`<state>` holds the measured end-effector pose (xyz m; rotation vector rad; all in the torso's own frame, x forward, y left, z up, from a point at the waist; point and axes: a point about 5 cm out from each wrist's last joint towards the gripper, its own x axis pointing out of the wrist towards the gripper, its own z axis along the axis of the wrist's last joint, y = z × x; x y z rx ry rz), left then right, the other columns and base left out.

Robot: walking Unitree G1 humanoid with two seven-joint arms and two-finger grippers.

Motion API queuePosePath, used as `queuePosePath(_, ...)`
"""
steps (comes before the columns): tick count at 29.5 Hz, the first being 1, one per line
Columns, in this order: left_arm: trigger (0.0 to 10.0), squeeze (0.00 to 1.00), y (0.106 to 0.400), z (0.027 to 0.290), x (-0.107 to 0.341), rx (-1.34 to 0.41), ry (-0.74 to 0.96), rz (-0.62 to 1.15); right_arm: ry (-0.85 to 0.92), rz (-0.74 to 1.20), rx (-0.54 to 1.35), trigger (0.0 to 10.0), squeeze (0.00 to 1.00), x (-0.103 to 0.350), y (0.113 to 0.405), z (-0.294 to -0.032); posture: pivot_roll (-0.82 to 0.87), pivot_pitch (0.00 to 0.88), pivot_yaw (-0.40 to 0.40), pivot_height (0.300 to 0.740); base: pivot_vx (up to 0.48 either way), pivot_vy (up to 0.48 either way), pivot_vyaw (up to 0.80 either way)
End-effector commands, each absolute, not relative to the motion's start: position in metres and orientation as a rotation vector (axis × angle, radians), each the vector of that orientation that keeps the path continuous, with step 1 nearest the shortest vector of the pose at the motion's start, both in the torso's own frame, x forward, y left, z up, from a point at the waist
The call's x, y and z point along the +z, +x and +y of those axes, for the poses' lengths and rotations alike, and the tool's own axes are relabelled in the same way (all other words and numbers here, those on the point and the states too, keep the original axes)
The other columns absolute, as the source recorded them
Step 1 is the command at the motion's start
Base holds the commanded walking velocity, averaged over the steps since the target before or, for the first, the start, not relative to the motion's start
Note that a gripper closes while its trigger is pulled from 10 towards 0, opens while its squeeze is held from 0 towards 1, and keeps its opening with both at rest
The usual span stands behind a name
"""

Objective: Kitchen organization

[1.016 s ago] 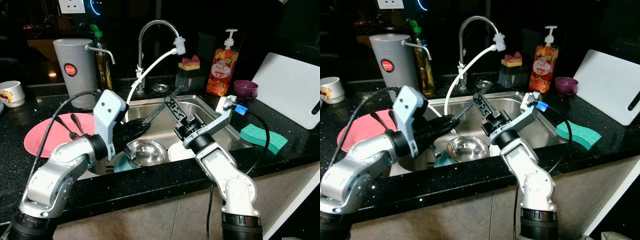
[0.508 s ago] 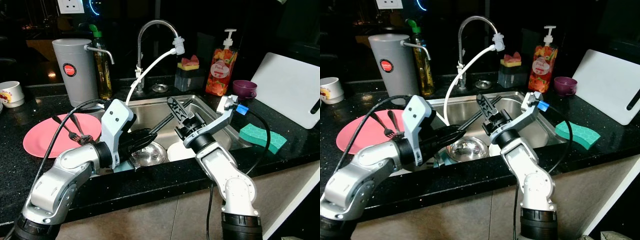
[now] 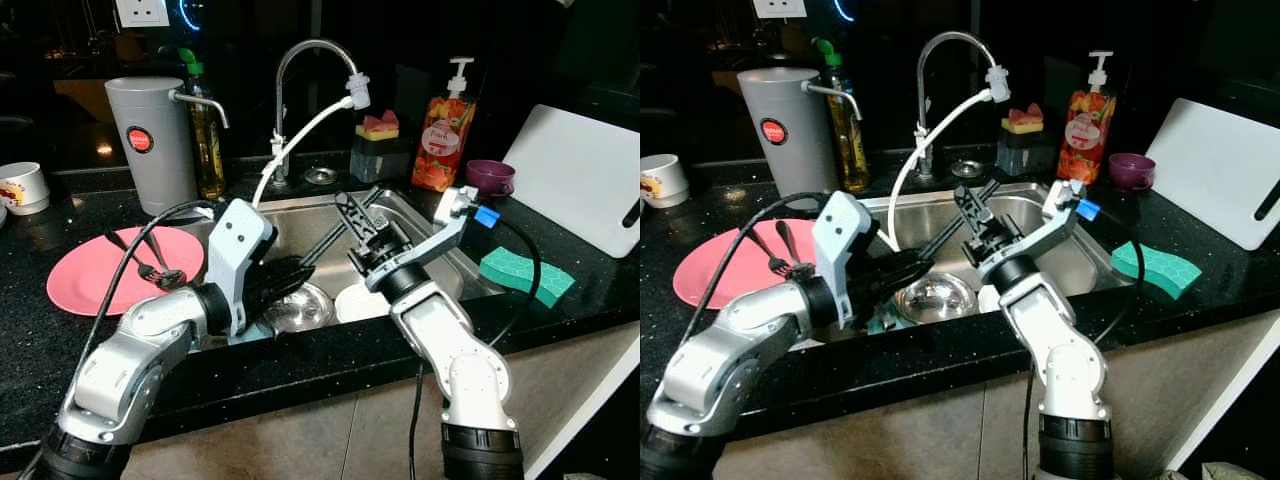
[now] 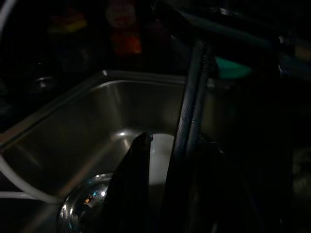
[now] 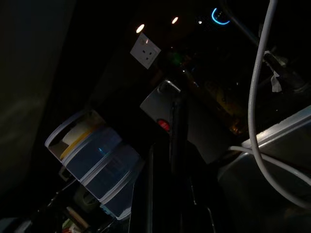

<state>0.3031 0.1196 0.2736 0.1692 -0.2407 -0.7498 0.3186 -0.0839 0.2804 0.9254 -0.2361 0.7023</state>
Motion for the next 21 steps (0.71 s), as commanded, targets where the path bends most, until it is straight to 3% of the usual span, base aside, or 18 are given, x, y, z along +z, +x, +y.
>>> queuePosePath(1,10.0,0.0,0.305,0.131,0.288,-0.671,0.146,-0.31,0.897,-0.221,0.664,10.0,0.0,0.274,0.321,-0.084,0.13,0.077,-0.012,0.74,0.0,0.0,0.0)
queuePosePath(6,10.0,0.0,0.299,0.135,0.298,-0.707,0.066,-0.351,0.74,-0.261,0.447,10.0,0.0,0.268,0.335,-0.094,0.13,0.078,-0.009,0.74,0.0,0.0,0.0)
queuePosePath(8,10.0,0.0,0.294,0.138,0.299,-0.745,0.027,-0.355,0.594,-0.289,0.253,10.0,0.0,0.263,0.349,-0.105,0.13,0.08,-0.009,0.74,0.0,0.0,0.0)
queuePosePath(11,10.0,0.0,0.29,0.139,0.296,-0.775,0.005,-0.345,0.508,-0.303,0.099,10.0,0.0,0.259,0.366,-0.116,0.13,0.073,-0.009,0.74,0.0,0.0,0.0)
queuePosePath(19,10.0,0.0,0.289,0.137,0.288,-0.759,0.041,-0.311,0.517,-0.23,0.025,10.0,0.0,0.245,0.383,-0.113,0.16,0.063,-0.029,0.74,0.0,0.0,0.0)
queuePosePath(20,10.0,0.0,0.293,0.141,0.286,-0.708,0.038,-0.296,0.528,-0.162,0.022,10.0,1.0,0.227,0.386,-0.103,0.16,0.06,-0.032,0.74,0.0,0.0,0.0)
queuePosePath(21,10.0,0.0,0.293,0.141,0.286,-0.708,0.038,-0.296,0.528,-0.162,0.022,10.0,1.0,0.227,0.386,-0.103,0.16,0.06,-0.032,0.74,0.0,0.0,0.0)
